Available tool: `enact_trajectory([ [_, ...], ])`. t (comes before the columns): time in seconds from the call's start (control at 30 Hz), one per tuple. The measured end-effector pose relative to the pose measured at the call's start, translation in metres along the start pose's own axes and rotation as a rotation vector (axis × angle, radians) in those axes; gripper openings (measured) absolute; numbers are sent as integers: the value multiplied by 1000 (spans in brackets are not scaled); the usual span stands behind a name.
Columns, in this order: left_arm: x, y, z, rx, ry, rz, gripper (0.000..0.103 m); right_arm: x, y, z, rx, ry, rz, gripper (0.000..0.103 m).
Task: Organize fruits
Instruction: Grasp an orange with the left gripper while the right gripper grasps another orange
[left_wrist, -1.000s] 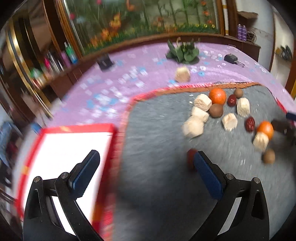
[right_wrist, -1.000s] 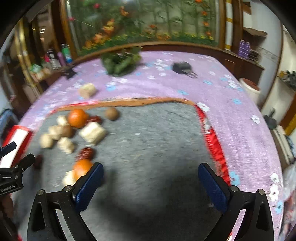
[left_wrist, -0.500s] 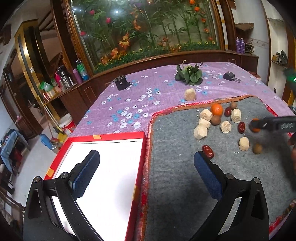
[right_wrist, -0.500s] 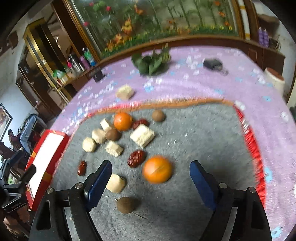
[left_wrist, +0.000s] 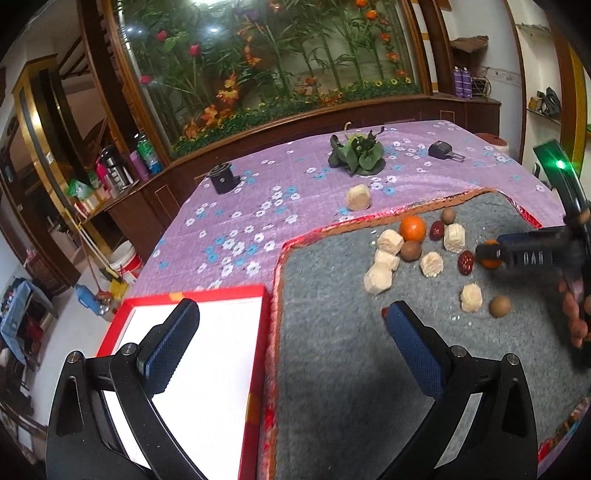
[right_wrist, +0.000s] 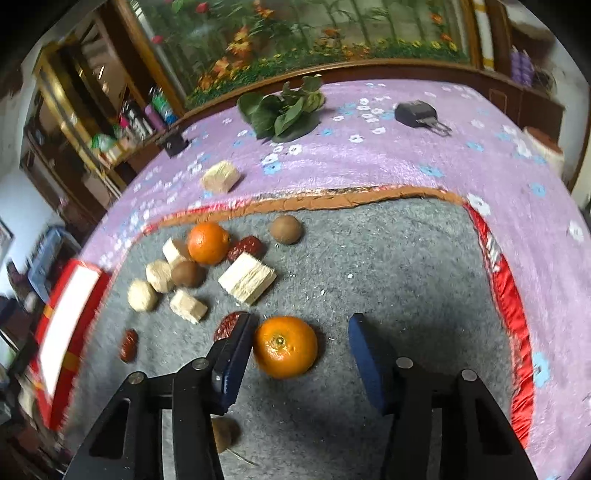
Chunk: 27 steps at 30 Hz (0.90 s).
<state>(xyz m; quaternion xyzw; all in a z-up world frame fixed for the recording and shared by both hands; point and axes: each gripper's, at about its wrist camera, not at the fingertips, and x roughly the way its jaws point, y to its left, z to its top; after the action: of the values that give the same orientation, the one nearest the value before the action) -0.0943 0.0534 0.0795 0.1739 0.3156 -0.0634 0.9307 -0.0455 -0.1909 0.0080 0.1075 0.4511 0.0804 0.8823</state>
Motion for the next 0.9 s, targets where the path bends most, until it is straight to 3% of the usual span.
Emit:
enact_trajectory([
  [0.07, 10, -3, 10, 16, 7, -3, 103, -1, 7, -3, -59, 1, -19, 52],
  [0.17, 27, -7, 26, 28, 41, -4, 103, -3, 9, -11, -104, -21, -74, 34],
  [0.2, 32, -10, 32, 38, 40, -21, 103, -4, 6, -12, -107, -28, -88, 34],
  [0.53, 86, -74, 81, 286, 40, -196, 81, -18, -48, -4, 175, -44, 76, 33],
  [0.63, 103, -89, 86, 353, 80, -281, 80, -19, -47, -3, 183, -50, 81, 33],
  [0.9, 132, -108, 86, 464, 151, -318, 75, -18, -52, -4, 224, -30, 122, 33],
])
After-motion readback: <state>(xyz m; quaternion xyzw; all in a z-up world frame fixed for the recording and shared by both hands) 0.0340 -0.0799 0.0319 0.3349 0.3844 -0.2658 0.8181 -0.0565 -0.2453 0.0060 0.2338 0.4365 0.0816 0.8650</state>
